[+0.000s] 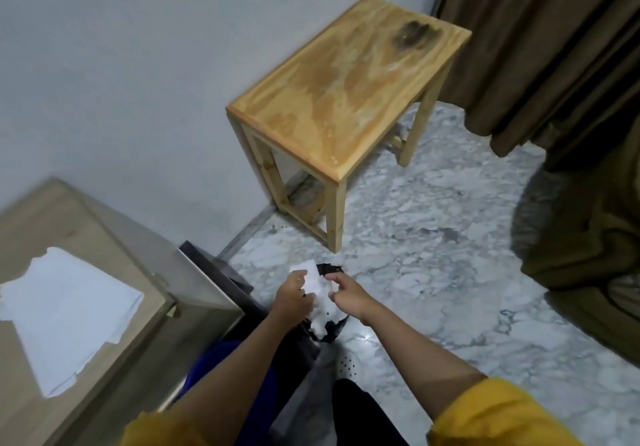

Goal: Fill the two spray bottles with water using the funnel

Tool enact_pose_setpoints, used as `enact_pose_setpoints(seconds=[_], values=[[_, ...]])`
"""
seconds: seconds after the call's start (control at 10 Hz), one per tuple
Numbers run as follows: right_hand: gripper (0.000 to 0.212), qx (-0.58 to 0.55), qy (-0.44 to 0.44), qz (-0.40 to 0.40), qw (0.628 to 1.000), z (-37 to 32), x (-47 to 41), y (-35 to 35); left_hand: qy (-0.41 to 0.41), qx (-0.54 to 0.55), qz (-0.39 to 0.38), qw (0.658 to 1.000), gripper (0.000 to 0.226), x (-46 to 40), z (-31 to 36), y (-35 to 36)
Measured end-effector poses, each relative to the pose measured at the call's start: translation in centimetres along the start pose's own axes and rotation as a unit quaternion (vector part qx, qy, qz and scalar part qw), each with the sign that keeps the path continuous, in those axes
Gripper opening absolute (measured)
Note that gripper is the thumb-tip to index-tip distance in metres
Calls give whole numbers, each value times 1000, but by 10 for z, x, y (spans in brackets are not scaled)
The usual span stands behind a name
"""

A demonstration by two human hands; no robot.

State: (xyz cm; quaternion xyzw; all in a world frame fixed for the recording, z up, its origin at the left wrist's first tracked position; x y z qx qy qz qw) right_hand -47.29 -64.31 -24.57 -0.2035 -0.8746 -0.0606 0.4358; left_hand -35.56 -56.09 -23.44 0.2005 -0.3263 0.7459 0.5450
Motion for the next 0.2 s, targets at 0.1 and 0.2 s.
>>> enact_pose_setpoints(seconds=[0.1, 0.2], values=[[49, 20, 32, -37, 999, 10, -8, -7, -59, -7, -6, 998, 46, -1, -7, 0], [49, 35, 30, -37, 998, 21, -20, -11, -80, 12, 0, 997, 57, 2, -11, 1]])
Point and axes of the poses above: each hand's wrist, its own x-axis away from the middle knuckle, its own y-axis out of the palm, z = x × y, the point moved 5 cm from there along -x, towards the middle knuckle, and after that the axes turned 8 degrees about -z, right-handed, at the moved point
